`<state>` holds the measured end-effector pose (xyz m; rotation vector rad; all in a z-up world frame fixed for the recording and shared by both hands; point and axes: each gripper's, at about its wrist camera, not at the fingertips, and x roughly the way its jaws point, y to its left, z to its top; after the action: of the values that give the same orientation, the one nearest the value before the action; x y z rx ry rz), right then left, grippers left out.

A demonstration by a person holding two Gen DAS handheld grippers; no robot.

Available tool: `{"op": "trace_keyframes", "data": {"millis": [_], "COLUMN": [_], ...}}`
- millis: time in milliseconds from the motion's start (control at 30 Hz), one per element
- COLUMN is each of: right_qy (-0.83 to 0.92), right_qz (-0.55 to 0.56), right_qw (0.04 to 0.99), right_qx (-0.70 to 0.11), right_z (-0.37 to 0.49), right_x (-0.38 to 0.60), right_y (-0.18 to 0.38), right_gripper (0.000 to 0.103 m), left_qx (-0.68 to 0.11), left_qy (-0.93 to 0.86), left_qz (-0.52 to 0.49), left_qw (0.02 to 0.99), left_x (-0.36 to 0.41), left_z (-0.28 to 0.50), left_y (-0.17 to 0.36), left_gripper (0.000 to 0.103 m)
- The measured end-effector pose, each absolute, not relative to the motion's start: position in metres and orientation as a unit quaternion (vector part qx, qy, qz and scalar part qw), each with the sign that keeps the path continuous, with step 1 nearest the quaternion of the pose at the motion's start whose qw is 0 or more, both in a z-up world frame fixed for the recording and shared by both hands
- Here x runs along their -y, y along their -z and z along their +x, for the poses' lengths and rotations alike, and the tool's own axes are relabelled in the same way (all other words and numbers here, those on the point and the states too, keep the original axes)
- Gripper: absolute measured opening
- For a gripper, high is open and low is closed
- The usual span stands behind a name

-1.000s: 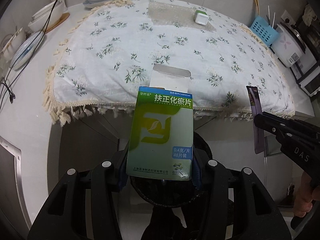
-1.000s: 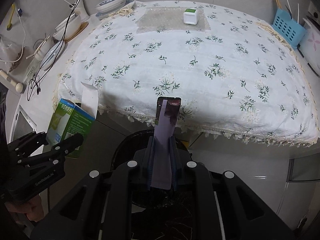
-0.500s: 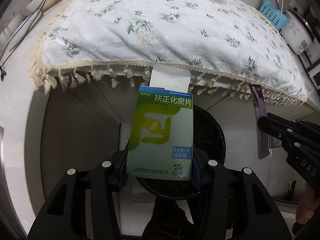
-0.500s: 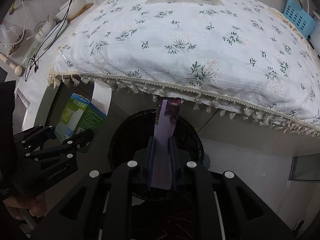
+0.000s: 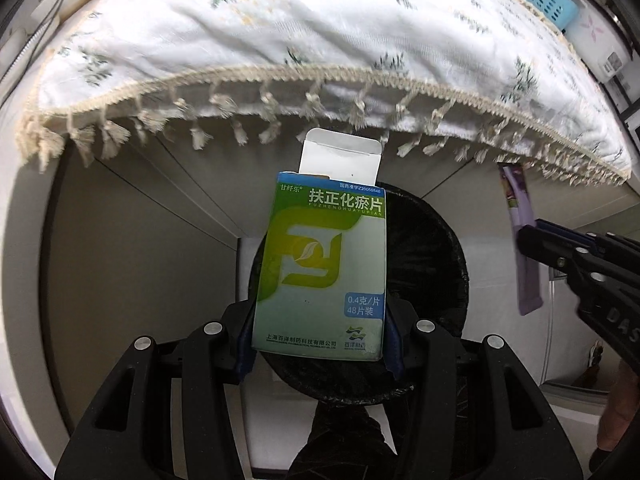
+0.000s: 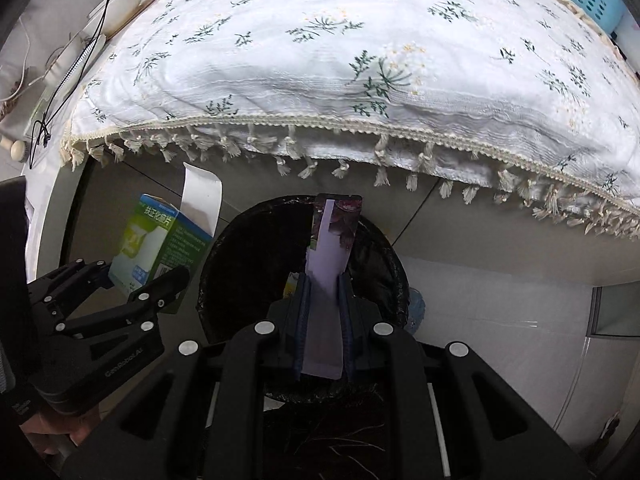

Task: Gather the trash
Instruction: 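Lift the medicine box and purple packet and carry them down to the bin, then open the left tool to drop the box while the right tool releases the packet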

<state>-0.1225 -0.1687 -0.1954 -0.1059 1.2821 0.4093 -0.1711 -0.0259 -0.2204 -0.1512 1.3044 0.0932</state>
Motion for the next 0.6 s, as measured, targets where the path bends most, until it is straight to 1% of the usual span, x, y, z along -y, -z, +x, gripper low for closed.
{"op": "trace_keyframes", "data": {"millis": [600], "right_qy": [-0.134], "right_qz": [-0.031], "right_qw": [0.780], "right_qx": [-0.611], "right_z": [-0.133], "right_x": [0.233], "right_y": [0.208], "right_gripper": [0.014], "left_qx": [-0.642], "left_qy": [0.002], "left_qz": [-0.039], "left_qw": [0.765], "left_x": [0.093], "left_z": [-0.166], "left_y": [0.291], "left_gripper": [0.048]}}
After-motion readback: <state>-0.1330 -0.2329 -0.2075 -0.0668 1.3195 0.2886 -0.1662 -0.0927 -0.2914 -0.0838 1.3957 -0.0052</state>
